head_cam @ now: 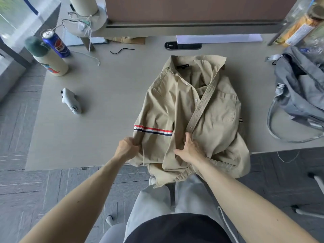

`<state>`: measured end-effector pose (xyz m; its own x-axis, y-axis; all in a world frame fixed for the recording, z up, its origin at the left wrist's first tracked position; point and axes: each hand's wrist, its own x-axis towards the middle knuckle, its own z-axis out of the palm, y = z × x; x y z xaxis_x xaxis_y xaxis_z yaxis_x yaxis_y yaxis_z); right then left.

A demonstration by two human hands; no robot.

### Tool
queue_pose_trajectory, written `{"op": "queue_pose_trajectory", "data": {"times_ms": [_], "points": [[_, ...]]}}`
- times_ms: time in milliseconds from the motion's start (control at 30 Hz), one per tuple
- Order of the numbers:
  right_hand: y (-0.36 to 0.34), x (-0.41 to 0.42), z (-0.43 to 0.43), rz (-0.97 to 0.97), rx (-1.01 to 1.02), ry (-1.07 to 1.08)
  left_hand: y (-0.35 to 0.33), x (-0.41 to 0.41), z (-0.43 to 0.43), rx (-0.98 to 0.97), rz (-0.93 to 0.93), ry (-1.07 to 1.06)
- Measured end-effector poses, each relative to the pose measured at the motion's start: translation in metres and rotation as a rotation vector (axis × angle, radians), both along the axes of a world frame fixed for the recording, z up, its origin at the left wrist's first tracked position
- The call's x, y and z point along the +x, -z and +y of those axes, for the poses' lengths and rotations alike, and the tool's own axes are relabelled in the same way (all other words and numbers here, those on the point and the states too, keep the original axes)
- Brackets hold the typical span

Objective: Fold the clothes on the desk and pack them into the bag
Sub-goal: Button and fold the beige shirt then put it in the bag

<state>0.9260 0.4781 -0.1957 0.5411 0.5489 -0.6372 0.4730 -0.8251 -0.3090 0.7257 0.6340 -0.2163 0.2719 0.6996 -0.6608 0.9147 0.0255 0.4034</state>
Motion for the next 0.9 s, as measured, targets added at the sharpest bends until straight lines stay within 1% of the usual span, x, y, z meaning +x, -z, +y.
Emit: {"op": "queue_pose_trajectory", "data": {"times_ms": [100, 200, 333, 467, 500, 667, 800, 867, 900], "points": [[0.003, 0.005, -0.005, -0.035, -0.062, -0.021, -0.023, -0.011, 0.027, 0.132, -0.068, -0.082], [0.008, 0.010, -0.013, -0.033, -0.099, -0.060, -0.053, -0.031, 0.076, 0.315, -0.053, -0.090], [0.010, 0.011, -0.014, -0.019, -0.119, -0.099, -0.077, -0.042, 0.122, 0.532, 0.000, -0.029], [0.009, 0.014, -0.012, 0.024, -0.145, -0.102, -0.071, -0.030, 0.127, 0.683, 0.091, 0.133], [0.010, 0.016, -0.013, 0.051, -0.151, -0.101, -0.065, -0.027, 0.125, 0.685, 0.105, 0.167], [0.003, 0.034, -0.016, 0.179, -0.117, -0.136, -0.042, -0.010, 0.108, 0.546, 0.147, 0.244], [-0.002, 0.051, -0.016, 0.274, -0.059, -0.158, -0.038, 0.027, 0.094, 0.491, 0.143, 0.283], [-0.012, 0.064, -0.016, 0.289, 0.036, -0.145, -0.039, 0.056, 0.085, 0.448, 0.092, 0.299], [-0.017, 0.075, -0.016, 0.257, 0.124, -0.110, -0.040, 0.072, 0.080, 0.431, 0.057, 0.306]]}}
